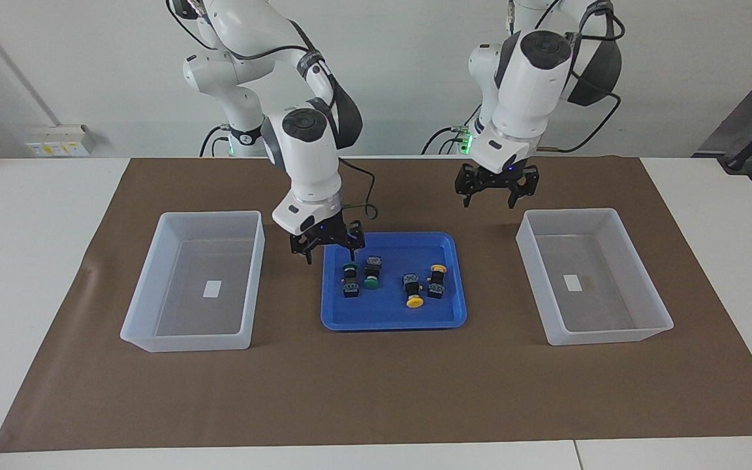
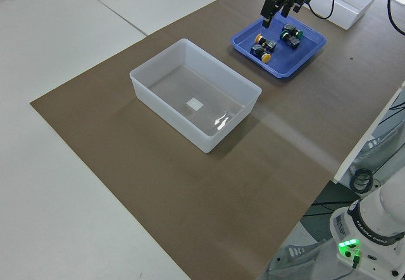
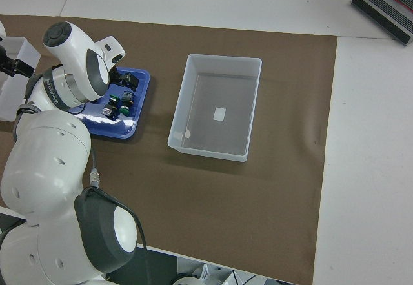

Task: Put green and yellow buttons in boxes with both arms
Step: 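Reach both grippers into the blue tray and grasp a button each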

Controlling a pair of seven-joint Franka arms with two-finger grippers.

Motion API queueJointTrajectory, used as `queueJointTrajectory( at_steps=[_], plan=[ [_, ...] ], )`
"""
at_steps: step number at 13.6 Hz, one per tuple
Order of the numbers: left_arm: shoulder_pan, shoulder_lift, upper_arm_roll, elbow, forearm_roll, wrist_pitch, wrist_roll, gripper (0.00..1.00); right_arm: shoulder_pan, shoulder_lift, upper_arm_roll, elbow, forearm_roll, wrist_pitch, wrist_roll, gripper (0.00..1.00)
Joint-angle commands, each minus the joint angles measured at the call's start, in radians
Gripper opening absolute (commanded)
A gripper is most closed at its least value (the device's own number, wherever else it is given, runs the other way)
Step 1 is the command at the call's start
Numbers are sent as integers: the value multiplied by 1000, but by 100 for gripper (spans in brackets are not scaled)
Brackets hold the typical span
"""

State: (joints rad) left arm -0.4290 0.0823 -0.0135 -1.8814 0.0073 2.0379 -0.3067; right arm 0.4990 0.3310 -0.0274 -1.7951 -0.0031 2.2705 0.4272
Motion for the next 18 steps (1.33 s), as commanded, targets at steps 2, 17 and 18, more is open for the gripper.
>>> queueJointTrajectory(
  at_steps=[2,17,18],
  plan=[
    [-31,-33,17,-168,-13,214,3,100,24,23,-2,-50,0,87,7,100],
    [-102,197,17,-159,-12,439,83,94,39,86,-3,-96,-12,187,7,68],
    [-102,204,17,-160,-12,442,87,92,39,86,-3,-104,-12,196,4,53]
  ],
)
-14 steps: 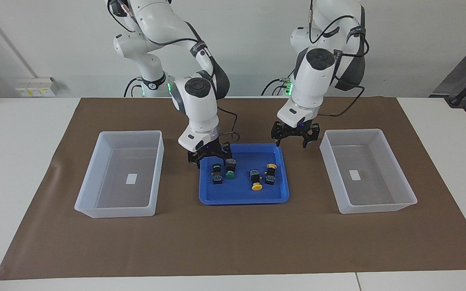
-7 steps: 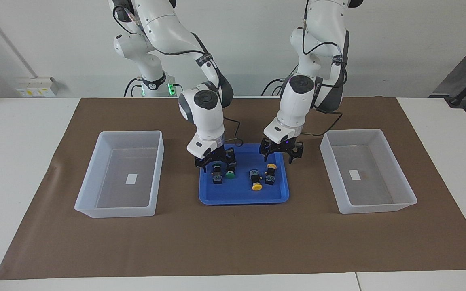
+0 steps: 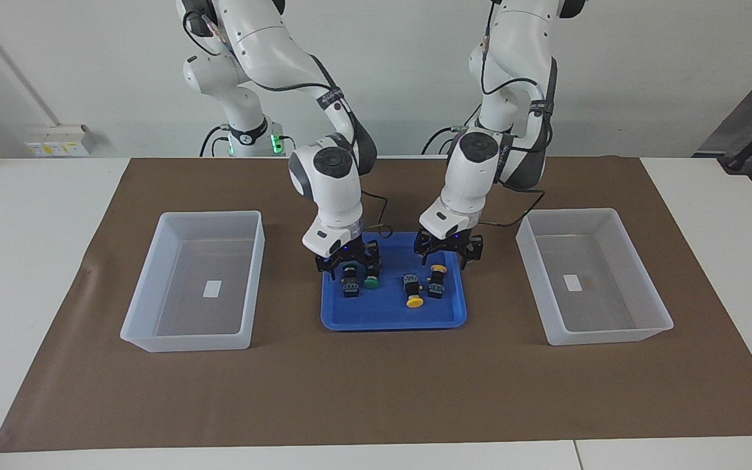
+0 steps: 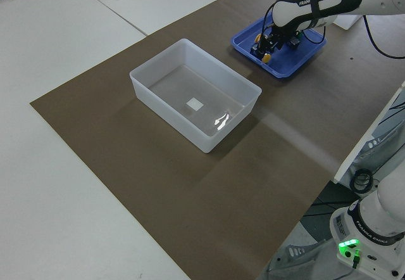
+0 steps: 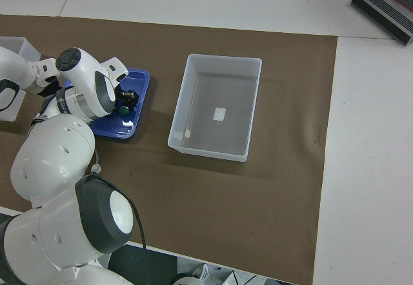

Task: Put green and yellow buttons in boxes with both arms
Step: 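Reach both grippers into the blue tray and grasp a button each, then carry the green button to the right box while the left gripper lifts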

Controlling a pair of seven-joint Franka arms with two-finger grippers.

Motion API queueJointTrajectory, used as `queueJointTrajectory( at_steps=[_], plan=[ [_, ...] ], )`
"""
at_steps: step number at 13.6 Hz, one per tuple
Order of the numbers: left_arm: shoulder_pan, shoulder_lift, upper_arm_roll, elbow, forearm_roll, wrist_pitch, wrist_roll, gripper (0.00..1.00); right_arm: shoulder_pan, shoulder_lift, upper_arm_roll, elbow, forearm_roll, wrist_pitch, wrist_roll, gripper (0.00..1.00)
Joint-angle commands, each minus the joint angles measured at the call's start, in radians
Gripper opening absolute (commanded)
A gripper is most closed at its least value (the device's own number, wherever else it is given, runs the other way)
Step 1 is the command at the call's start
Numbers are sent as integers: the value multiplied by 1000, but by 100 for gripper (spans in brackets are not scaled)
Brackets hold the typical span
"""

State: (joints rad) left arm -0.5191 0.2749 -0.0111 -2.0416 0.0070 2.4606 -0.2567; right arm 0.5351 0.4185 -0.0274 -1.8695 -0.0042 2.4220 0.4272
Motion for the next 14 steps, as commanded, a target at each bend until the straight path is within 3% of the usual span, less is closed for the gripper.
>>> queueJointTrajectory(
  at_steps=[1,2,5,10,13,14],
  plan=[
    [-10,18,16,1,-10,30,42,88,2,0,-2,-31,-11,46,4,29],
    [-10,27,16,3,-10,53,53,87,2,0,-2,-30,-11,45,7,0],
    [2,43,16,23,-8,69,98,87,-7,-15,-3,-5,-8,25,15,0],
    [2,69,16,18,-4,77,148,81,-88,-186,-19,75,1,-236,-11,0],
    [4,69,16,9,-5,75,166,68,-197,-262,-17,75,1,-345,-201,0],
    [4,69,16,9,-5,78,166,57,-242,-280,-17,73,3,-380,-281,0]
  ],
)
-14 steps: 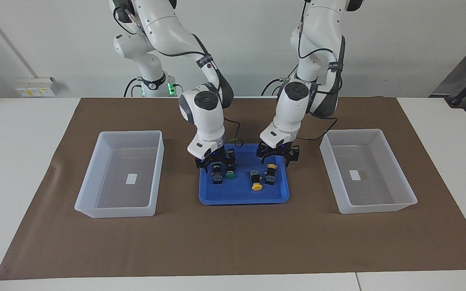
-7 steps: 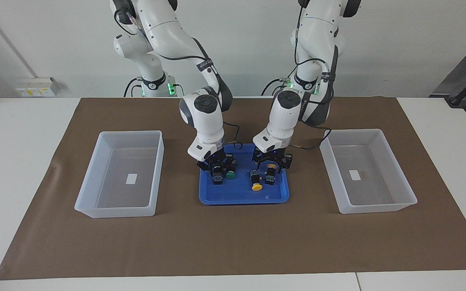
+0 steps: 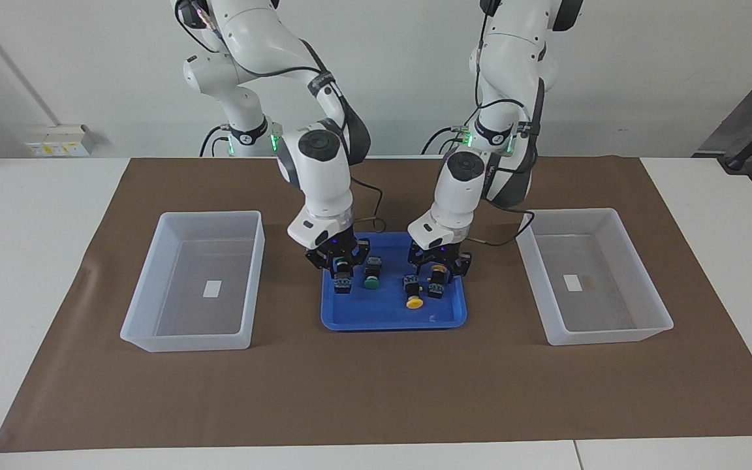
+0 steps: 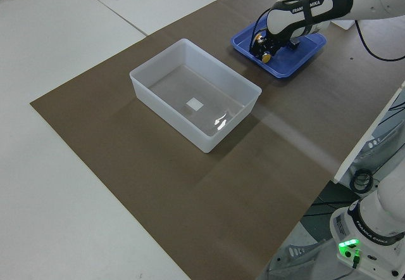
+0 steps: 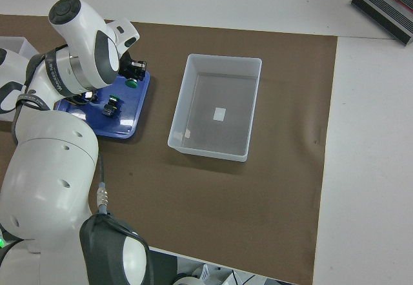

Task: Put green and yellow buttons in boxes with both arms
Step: 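Carry the green button to the right box while the left gripper lifts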

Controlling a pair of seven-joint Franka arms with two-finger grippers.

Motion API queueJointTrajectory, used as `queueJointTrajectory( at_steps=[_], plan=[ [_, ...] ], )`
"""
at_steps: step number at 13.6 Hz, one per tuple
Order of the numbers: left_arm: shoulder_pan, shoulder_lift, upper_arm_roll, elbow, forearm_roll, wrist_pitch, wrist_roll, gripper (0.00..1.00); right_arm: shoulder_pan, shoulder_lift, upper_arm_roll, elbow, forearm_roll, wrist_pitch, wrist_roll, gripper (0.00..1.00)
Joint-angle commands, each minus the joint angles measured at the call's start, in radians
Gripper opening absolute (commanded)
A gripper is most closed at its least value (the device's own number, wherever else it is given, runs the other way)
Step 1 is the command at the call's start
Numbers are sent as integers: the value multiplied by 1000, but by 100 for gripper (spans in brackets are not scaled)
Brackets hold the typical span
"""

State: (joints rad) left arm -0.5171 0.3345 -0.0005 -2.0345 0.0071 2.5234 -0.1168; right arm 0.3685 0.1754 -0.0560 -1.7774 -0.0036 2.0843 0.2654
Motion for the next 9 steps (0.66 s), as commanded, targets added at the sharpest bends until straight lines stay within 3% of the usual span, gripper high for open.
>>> queueJointTrajectory(
  at_steps=[1,2,4,9],
  plan=[
    [5,9,5,5,-7,15,25,45,-126,-51,11,-27,2,-68,-208,0],
    [15,11,5,11,-9,11,23,26,-178,-57,11,-37,4,-76,-295,0],
    [20,15,5,19,-13,3,16,0,-271,-57,11,-86,4,-46,-447,0],
    [32,14,5,62,-18,-61,2,0,-399,13,11,-214,7,166,-531,0]
  ],
)
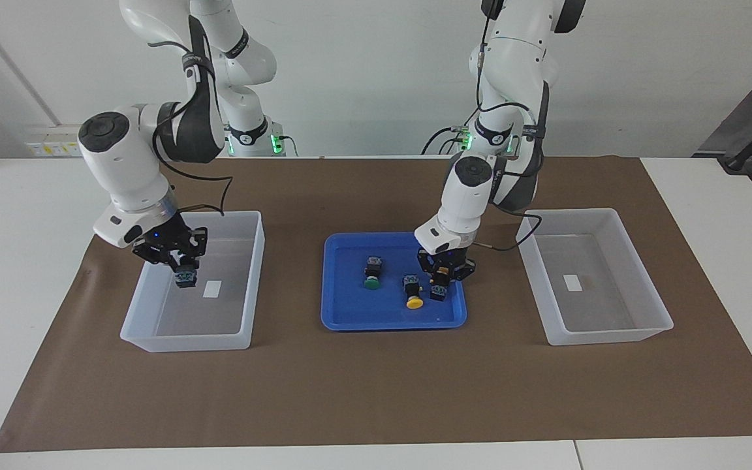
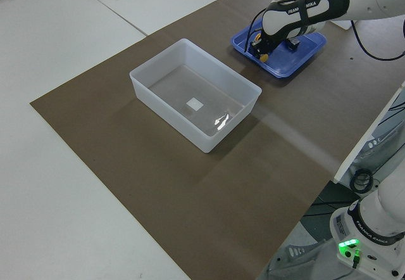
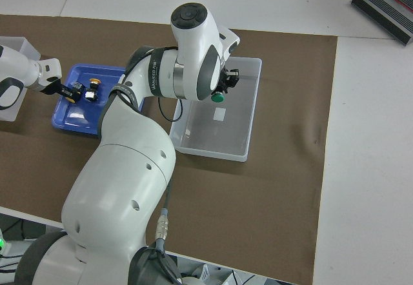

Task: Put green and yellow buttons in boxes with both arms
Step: 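Carry the green button to the right box while the left gripper lifts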

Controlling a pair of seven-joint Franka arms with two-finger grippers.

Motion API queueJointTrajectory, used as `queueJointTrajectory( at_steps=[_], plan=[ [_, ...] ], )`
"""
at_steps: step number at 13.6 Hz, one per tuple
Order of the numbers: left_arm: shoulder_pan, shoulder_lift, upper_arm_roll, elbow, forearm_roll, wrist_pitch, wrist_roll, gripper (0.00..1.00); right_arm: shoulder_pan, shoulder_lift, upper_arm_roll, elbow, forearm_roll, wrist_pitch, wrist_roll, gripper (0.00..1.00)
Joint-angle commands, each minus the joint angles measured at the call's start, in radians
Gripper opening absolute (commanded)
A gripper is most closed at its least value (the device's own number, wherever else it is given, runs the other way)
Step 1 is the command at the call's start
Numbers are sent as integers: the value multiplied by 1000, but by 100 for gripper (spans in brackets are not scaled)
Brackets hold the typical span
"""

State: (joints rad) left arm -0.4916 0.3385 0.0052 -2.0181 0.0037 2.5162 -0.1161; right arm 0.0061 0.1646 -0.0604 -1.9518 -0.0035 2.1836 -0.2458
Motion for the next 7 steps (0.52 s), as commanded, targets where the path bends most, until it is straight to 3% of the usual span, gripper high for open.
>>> queueJointTrajectory(
  at_steps=[1,3,6,7],
  plan=[
    [8,7,-1,83,-25,-127,-3,0,-43,48,17,-41,8,91,-20,0],
    [14,-13,7,162,-69,-271,-5,0,-49,88,17,-41,8,162,-21,0],
    [66,-91,12,200,-83,-382,-23,0,-49,163,17,-39,8,274,-18,0],
    [99,-119,12,209,-91,-410,-23,0,-49,177,17,-39,10,294,-13,6]
  ],
)
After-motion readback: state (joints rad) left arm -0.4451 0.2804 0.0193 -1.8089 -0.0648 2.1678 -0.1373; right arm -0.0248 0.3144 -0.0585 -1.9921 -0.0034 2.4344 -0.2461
